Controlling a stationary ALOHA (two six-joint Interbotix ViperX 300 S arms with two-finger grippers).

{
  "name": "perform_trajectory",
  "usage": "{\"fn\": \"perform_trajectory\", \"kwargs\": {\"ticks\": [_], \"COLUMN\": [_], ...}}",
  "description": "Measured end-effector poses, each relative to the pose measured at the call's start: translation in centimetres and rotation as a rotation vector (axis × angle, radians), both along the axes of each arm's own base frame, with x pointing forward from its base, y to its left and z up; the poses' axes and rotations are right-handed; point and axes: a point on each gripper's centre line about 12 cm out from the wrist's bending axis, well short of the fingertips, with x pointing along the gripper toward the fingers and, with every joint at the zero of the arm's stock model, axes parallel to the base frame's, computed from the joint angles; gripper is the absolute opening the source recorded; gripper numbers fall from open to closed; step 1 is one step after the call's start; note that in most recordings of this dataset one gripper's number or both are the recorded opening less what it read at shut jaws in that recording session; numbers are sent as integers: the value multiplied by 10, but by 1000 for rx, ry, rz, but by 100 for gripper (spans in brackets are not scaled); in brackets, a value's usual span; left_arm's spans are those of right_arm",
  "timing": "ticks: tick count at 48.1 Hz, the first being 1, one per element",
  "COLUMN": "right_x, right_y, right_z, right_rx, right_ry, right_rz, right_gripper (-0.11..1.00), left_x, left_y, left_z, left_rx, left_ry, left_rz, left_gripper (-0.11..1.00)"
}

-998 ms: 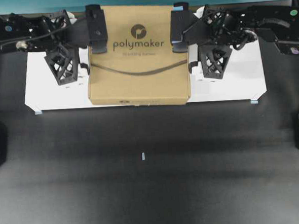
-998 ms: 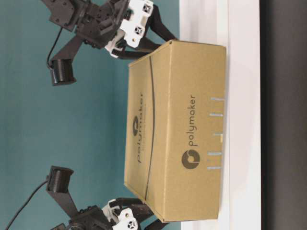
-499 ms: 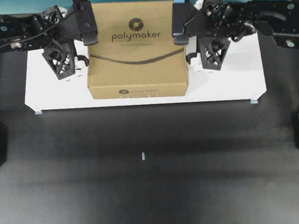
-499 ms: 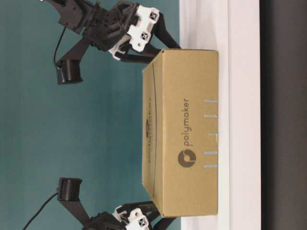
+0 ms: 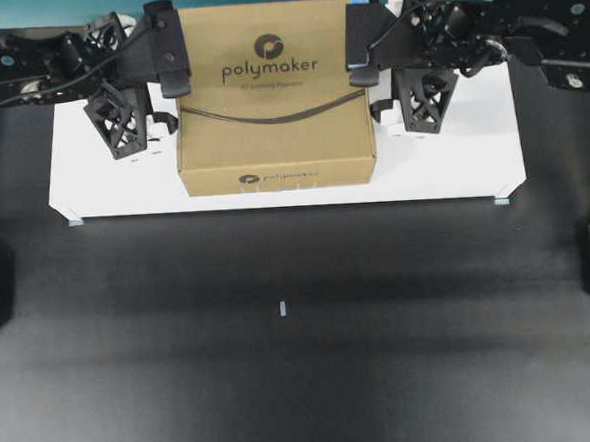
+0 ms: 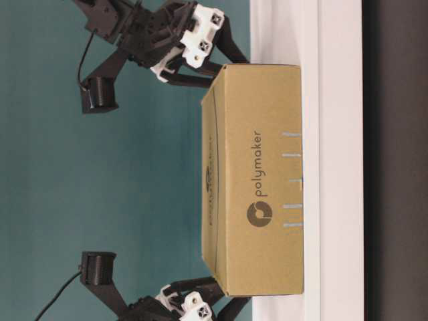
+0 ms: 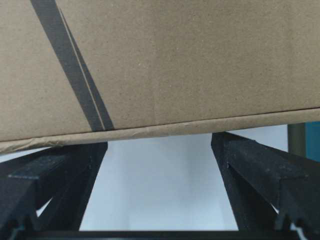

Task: Place the cardboard box on the stand after clamping it between your arms.
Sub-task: 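Lower the box onto the white stand with both grippers, then release the box and pull both grippers outward away from it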

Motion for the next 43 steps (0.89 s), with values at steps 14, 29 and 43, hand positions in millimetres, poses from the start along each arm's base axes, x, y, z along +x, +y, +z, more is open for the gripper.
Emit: {"fn": "perform_trajectory", "kwargs": {"ticks": [14, 29, 43], "right_x": [-23, -55, -81], "right_y": [2, 16, 42], "right_z": [2, 36, 55], "right_rx": [6, 20, 76], "right_ry": [9, -98, -266], "right_rz": [-22, -103, -190], "right_gripper": [81, 81, 81], "left_x": [-23, -64, -99], "left_y": [0, -27, -86], "left_z": [7, 30, 68], "left_rx": [11, 49, 86], "left_ry": [-15, -105, -325], "left_rz": [36, 47, -41], "left_gripper": [77, 77, 77]}}
